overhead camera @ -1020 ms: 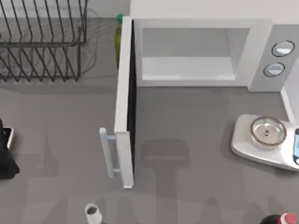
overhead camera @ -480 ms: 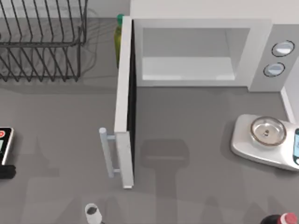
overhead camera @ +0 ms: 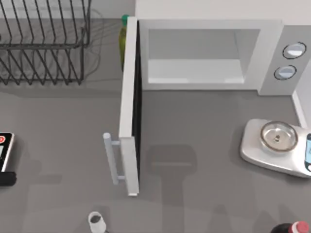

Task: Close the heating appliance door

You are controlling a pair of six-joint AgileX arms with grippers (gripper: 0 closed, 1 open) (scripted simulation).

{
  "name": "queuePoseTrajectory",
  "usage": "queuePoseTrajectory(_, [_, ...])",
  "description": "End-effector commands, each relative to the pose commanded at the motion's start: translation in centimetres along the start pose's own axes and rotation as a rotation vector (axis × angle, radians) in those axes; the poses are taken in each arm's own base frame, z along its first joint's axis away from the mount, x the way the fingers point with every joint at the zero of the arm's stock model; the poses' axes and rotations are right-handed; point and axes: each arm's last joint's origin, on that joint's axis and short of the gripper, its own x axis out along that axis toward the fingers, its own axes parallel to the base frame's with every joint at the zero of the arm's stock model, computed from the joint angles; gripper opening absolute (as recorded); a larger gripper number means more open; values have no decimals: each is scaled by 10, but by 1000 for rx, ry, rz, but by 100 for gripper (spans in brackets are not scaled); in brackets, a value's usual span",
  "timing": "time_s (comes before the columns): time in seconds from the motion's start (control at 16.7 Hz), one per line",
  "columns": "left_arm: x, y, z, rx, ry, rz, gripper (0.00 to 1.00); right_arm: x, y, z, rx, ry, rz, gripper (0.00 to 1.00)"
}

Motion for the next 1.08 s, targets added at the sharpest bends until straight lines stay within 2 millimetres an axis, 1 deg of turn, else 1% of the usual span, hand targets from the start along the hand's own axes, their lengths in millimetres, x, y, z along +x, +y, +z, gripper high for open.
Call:
queuePoseTrajectory(0.48, [0, -1, 2, 0, 0, 0, 0, 0, 0, 0, 0, 0, 0, 100])
queuePoseTrajectory(0.9, [2, -21, 18, 0, 0, 0, 0, 0, 0, 0, 0, 0, 0, 100])
queuePoseTrajectory(1.08, [2, -24, 20, 0, 0, 0, 0, 0, 0, 0, 0, 0, 0, 100])
